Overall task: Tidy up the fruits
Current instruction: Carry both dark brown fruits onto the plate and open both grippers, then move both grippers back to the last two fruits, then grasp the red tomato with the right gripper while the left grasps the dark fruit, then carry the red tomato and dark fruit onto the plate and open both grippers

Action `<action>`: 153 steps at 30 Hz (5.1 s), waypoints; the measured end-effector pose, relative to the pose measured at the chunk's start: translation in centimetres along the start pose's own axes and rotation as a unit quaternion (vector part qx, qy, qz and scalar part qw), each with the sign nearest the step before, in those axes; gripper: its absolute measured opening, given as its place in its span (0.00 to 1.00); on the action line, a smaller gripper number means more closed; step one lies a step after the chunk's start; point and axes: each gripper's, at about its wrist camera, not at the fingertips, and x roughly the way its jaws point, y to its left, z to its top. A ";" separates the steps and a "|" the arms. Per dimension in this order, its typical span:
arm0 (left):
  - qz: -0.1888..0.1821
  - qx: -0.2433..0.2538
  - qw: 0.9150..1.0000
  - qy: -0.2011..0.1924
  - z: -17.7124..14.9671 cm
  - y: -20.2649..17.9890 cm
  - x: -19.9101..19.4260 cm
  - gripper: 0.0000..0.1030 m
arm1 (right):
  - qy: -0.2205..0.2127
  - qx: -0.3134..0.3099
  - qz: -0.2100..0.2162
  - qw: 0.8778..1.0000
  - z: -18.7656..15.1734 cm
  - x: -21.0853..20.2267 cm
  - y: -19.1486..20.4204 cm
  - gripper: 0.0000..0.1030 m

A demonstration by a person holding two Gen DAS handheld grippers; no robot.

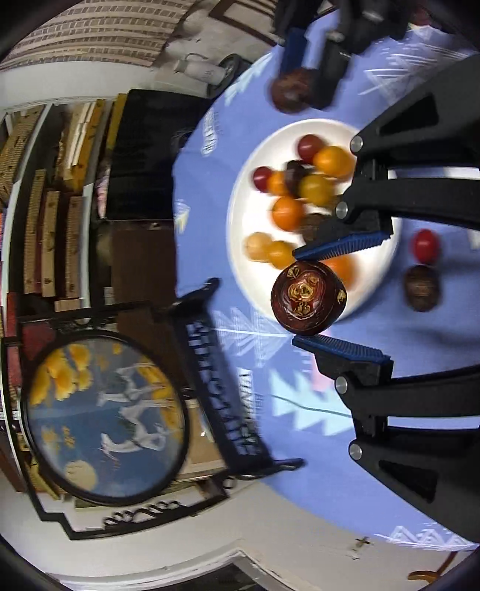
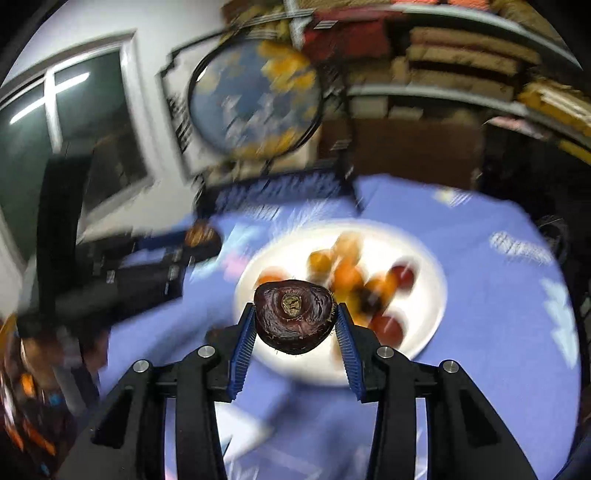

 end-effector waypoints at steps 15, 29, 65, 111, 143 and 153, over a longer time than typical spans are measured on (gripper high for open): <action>0.012 -0.006 1.000 0.017 1.4 -1.1 8.3 0.39 | -0.024 0.016 -0.032 0.999 3.9 6.1 -1.6 0.42; 0.018 0.009 1.000 0.020 0.9 -1.4 9.4 0.39 | -0.001 0.012 -0.049 0.999 3.0 9.0 -2.4 0.42; 0.076 -0.012 0.997 -0.018 -1.8 5.6 -0.4 0.92 | 0.048 -0.030 -0.005 0.998 -5.3 1.8 1.2 0.83; 0.006 0.016 1.000 0.008 -6.0 0.9 -2.3 0.39 | 0.086 -0.056 0.031 0.994 -7.4 2.7 4.6 0.26; 0.020 0.001 0.999 -0.027 -0.5 -1.4 3.4 0.39 | -0.011 -0.018 -0.035 0.999 1.7 4.5 0.9 0.26; 0.019 0.005 1.000 -0.020 -0.7 -1.8 3.9 0.39 | 0.004 -0.009 -0.051 0.999 1.0 6.2 0.4 0.26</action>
